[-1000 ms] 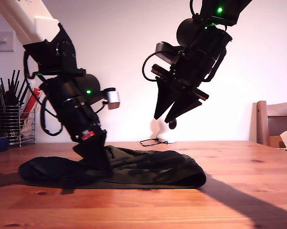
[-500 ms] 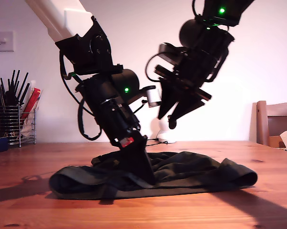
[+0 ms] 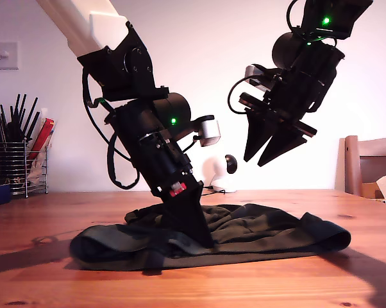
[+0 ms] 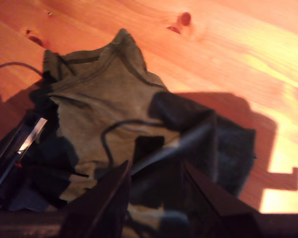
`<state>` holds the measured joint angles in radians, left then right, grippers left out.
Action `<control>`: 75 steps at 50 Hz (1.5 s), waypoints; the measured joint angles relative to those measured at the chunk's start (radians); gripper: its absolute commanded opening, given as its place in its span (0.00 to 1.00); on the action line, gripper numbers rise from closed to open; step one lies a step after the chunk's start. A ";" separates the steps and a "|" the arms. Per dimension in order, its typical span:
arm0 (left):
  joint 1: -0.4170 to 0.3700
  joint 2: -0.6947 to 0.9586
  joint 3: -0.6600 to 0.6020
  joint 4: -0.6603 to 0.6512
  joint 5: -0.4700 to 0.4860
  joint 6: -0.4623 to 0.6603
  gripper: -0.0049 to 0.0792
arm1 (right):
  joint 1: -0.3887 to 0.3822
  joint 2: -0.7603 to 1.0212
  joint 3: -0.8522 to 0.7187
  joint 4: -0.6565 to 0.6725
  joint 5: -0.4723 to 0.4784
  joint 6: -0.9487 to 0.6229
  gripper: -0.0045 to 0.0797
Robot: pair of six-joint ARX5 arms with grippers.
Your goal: Fold the underwear in front of you. After folding it, place it to the right side.
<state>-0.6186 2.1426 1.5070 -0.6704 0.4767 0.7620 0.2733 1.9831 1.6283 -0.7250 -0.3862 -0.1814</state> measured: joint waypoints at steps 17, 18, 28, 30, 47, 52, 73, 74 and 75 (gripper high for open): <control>0.006 -0.002 0.095 -0.094 -0.007 -0.058 0.03 | 0.003 0.000 0.000 0.000 0.000 0.000 0.38; 0.008 -0.003 0.097 -0.099 -0.007 -0.062 0.03 | 0.003 0.000 0.000 0.000 0.000 0.000 0.38; 0.035 -0.020 0.099 -0.201 -0.014 -0.079 0.03 | 0.003 0.000 0.000 -0.001 0.000 0.000 0.38; 0.043 -0.022 0.099 -0.209 -0.014 -0.079 0.03 | 0.003 0.000 0.000 -0.001 0.000 0.000 0.38; 0.070 -0.035 0.099 -0.220 0.048 -0.099 0.10 | 0.003 0.000 0.000 0.000 0.000 0.000 0.38; 0.069 -0.036 0.099 -0.219 0.055 -0.100 0.11 | 0.003 0.000 0.000 0.000 0.000 0.000 0.38; 0.069 -0.036 0.099 -0.214 0.057 -0.101 0.09 | 0.003 0.000 0.000 0.001 -0.001 0.000 0.38; 0.069 -0.036 0.099 -0.214 0.057 -0.101 0.09 | 0.003 0.000 0.000 0.001 -0.001 0.000 0.38; 0.069 -0.036 0.099 -0.214 0.057 -0.101 0.09 | 0.003 0.000 0.000 0.001 -0.001 0.000 0.38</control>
<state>-0.5499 2.1067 1.6062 -0.8841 0.5339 0.6605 0.2764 1.9831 1.6283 -0.7239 -0.3870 -0.1818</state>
